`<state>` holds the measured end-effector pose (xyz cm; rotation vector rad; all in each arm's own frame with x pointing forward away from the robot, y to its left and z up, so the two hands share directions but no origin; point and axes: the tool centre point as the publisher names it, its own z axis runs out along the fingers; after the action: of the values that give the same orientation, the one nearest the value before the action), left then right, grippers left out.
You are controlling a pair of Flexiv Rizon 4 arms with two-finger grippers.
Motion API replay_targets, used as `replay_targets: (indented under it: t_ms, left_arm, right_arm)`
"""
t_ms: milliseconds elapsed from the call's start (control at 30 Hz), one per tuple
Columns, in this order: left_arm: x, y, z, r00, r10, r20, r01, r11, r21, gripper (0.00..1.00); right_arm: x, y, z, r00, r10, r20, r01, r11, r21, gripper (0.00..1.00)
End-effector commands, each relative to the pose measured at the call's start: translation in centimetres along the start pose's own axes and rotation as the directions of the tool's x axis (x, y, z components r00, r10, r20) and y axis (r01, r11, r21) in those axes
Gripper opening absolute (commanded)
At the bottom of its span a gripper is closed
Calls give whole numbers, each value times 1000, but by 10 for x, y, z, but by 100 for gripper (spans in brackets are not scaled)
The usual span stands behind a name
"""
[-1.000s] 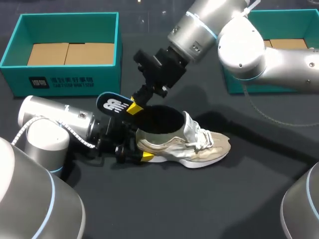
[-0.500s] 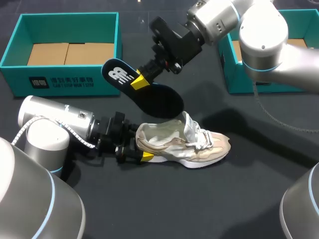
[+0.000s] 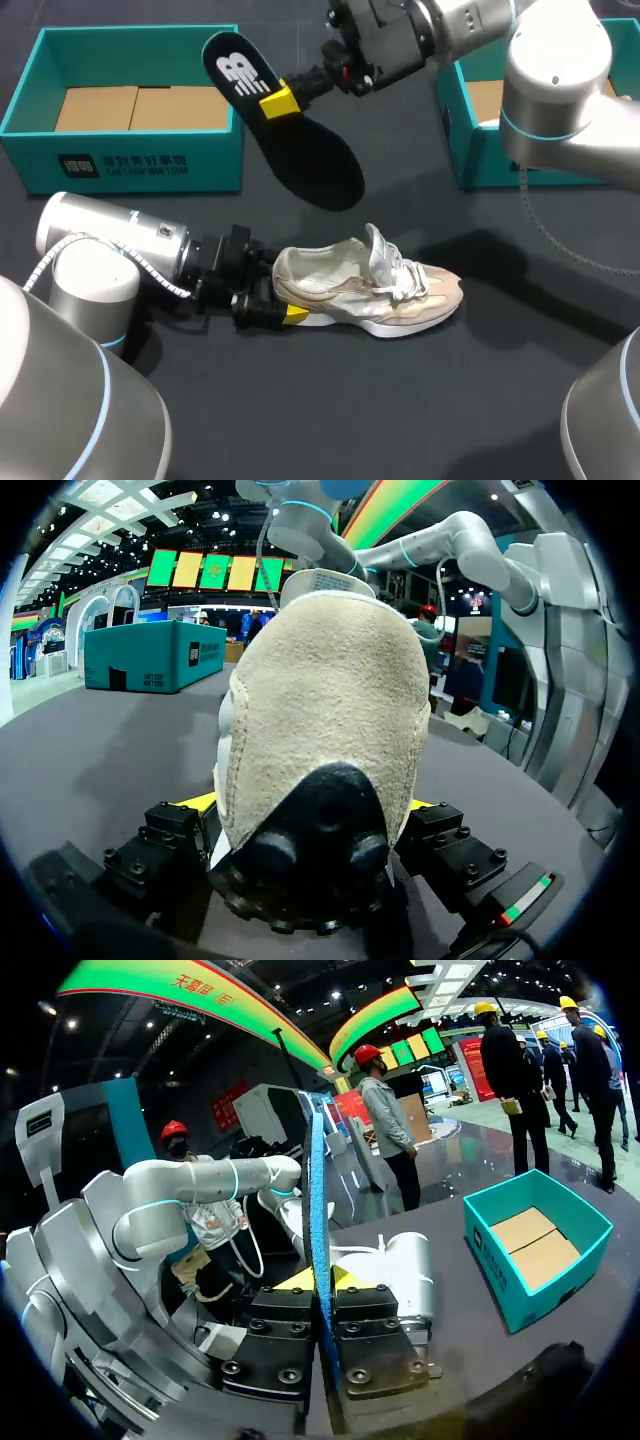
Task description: Take the shoe out of the shoebox, open the shoe tongue, remove and reinsert the insole, then place the shoe into the shoebox
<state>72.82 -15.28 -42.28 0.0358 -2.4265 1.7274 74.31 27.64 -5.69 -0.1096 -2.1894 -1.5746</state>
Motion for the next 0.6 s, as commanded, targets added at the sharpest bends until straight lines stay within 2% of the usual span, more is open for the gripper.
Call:
replay_targets:
  t_ms: [33, 367, 467, 600]
  left_arm:
    - [-1, 4, 4, 1000, -1, 1, 1, 1000, -1, 0]
    - [-1, 4, 4, 1000, -1, 1, 1, 1000, -1, 0]
    - [-1, 4, 4, 1000, -1, 1, 1, 1000, -1, 0]
    - [-1, 4, 4, 1000, -1, 1, 1, 1000, -1, 0]
  right_arm:
    - [23, -10, -9, 996, 12, 92, -9, 1000, -30, 0]
    - [23, -10, -9, 996, 12, 92, -9, 1000, -30, 0]
    - [35, -16, -34, 984, 66, 165, -49, 993, -105, 0]
    - [53, -24, -62, 975, 91, 201, -55, 983, -177, 0]
